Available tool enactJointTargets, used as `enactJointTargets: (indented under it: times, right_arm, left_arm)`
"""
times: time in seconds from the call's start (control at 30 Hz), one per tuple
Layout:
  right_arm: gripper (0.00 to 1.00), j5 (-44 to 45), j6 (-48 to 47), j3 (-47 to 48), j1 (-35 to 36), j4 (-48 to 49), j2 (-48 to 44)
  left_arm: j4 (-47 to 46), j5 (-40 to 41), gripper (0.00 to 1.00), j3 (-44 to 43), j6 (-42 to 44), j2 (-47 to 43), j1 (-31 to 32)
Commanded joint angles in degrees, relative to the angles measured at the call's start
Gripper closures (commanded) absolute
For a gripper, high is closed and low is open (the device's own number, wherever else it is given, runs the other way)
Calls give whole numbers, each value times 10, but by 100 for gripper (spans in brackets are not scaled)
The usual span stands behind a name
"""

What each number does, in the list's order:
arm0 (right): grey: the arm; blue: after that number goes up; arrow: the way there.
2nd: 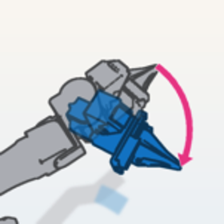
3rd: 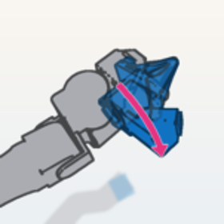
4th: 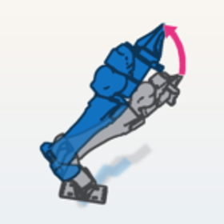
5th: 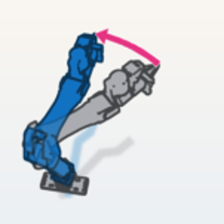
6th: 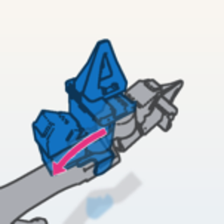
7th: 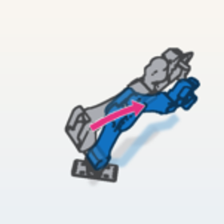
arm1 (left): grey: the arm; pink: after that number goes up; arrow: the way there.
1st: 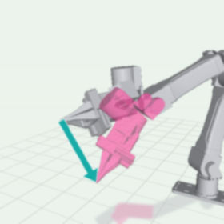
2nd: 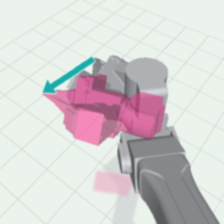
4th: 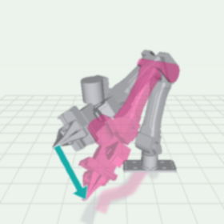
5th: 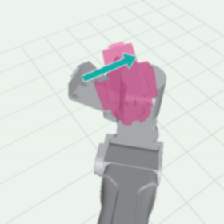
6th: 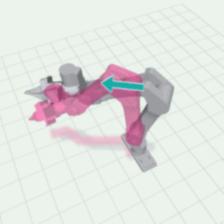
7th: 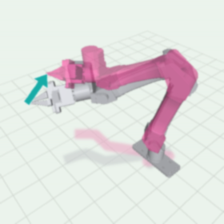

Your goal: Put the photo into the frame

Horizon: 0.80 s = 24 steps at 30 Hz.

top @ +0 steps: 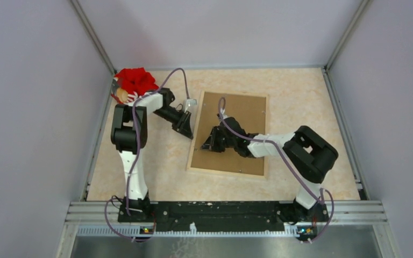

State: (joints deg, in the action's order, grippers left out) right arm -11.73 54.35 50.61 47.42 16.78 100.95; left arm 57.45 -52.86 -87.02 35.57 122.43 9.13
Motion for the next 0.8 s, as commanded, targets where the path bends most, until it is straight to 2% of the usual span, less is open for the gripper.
enactJointTargets:
  times: [0.0,0.33,0.77]
  right_arm:
    - [100,-3,24,5,13,55,31]
    - [100,-12,38,27,25,65,83]
    - [100,12,36,50,30,53,105]
  left_arm:
    - [-20,-1,73,10,-9,7,3]
    - [-22,5,77,20,-8,13,4]
    - [-29,9,79,27,-7,2,4]
